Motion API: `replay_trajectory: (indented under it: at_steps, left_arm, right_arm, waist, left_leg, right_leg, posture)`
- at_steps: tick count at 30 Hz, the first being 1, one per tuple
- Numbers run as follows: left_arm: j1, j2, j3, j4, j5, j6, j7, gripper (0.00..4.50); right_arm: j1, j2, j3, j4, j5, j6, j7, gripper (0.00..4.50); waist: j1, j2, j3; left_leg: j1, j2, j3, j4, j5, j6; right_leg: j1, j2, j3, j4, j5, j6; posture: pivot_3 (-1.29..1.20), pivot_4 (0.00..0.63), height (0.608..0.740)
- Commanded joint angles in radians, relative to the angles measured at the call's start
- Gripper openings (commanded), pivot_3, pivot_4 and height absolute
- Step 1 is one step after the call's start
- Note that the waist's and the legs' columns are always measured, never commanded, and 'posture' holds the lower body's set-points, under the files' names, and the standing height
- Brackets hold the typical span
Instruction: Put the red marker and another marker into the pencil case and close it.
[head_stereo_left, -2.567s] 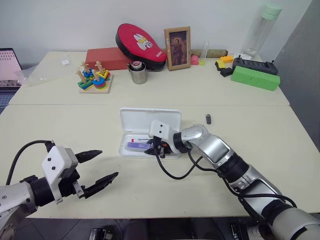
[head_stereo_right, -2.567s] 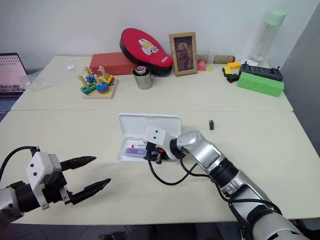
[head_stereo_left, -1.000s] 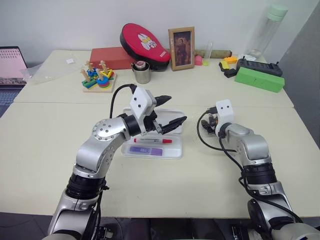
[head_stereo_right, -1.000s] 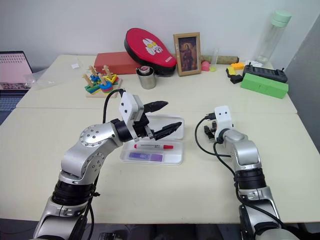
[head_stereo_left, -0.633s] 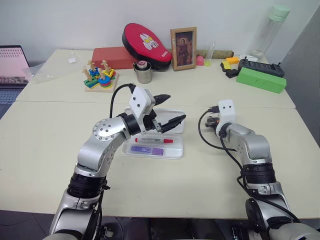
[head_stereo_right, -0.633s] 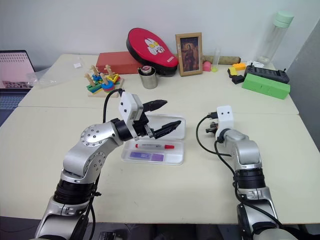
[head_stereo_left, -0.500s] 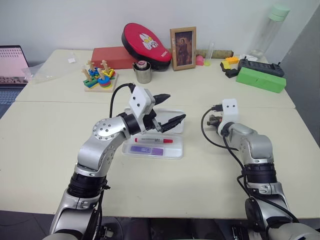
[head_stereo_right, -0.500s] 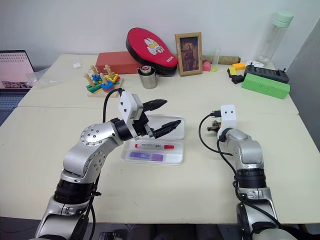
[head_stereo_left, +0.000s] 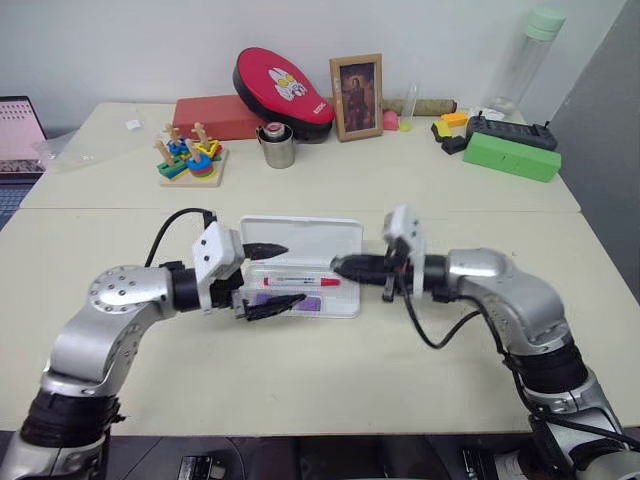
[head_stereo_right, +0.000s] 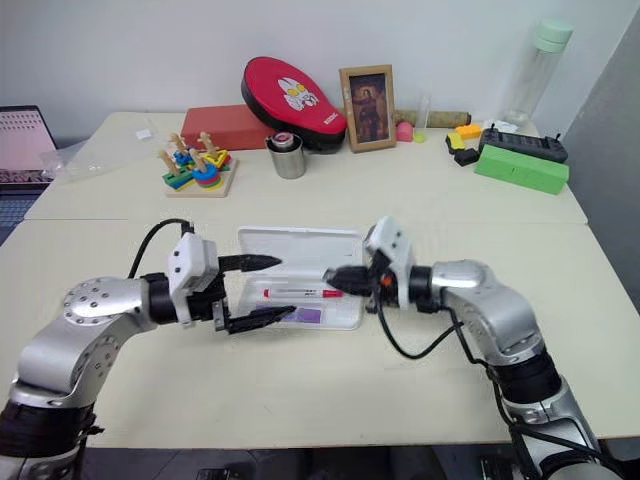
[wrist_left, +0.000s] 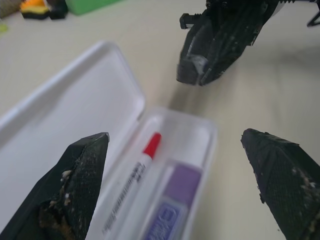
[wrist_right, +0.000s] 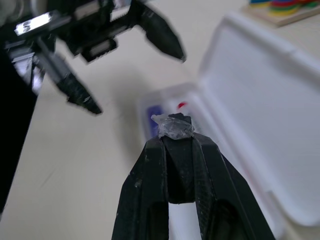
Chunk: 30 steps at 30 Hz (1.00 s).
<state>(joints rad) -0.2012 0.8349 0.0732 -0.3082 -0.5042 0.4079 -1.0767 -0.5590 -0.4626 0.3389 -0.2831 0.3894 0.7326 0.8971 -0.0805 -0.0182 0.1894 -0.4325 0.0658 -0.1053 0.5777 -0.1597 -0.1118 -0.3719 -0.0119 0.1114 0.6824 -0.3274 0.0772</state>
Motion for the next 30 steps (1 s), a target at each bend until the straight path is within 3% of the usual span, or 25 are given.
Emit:
replay_trajectory:
  at_steps: [1,12,14,15,28,30]
  left_arm:
    - [-0.008,0.008,0.052,-0.037,-0.021,0.0,0.014,4.5]
    - [0.006,-0.008,0.048,-0.09,-0.029,0.033,0.054,4.5]
    - [0.0,-0.014,0.044,-0.097,-0.033,0.04,0.061,4.5]
    - [-0.002,-0.017,0.042,-0.101,-0.034,0.044,0.064,4.5]
    - [0.031,-0.03,0.088,-0.133,-0.04,0.074,0.119,4.5]
    - [0.05,-0.034,0.108,-0.157,-0.053,0.086,0.138,4.5]
  right_arm:
    - [-0.007,0.004,0.084,0.052,-0.088,-0.07,0.004,0.31]
    - [-0.015,0.052,0.093,0.182,-0.152,-0.146,0.006,0.31]
    - [-0.012,0.051,0.087,0.174,-0.146,-0.142,0.008,1.01]
    - [-0.011,0.051,0.083,0.169,-0.142,-0.138,0.008,1.06]
    - [-0.039,0.058,0.044,0.202,-0.139,-0.153,0.008,4.27]
    - [-0.048,0.058,0.036,0.209,-0.131,-0.155,0.021,4.42]
  waist:
    - [0.002,0.0,0.0]
    - [0.0,0.0,0.0]
    - [0.0,0.0,0.0]
    - [0.0,0.0,0.0]
    - [0.0,0.0,0.0]
    - [0.0,0.0,0.0]
  left_leg:
    - [0.0,0.0,0.0,0.0,0.0,0.0]
    - [0.0,0.0,0.0,0.0,0.0,0.0]
    - [0.0,0.0,0.0,0.0,0.0,0.0]
    - [0.0,0.0,0.0,0.0,0.0,0.0]
    - [0.0,0.0,-0.001,0.0,0.0,0.0]
    - [0.0,0.0,-0.001,0.0,0.0,0.0]
  right_leg:
    - [0.0,0.0,0.0,0.0,0.0,0.0]
    - [0.0,0.0,0.0,0.0,0.0,0.0]
    - [0.0,0.0,0.0,0.001,0.0,0.0]
    - [0.0,0.0,0.0,0.001,0.0,0.0]
    - [0.0,0.0,0.0,0.001,0.0,0.0]
    - [0.0,0.0,-0.001,0.001,0.0,0.0]
  posture:
    - [0.0,0.15,0.74]
    - [0.0,0.15,0.74]
    - [0.0,0.15,0.74]
    - [0.0,0.15,0.74]
    - [0.0,0.15,0.74]
    - [0.0,0.15,0.74]
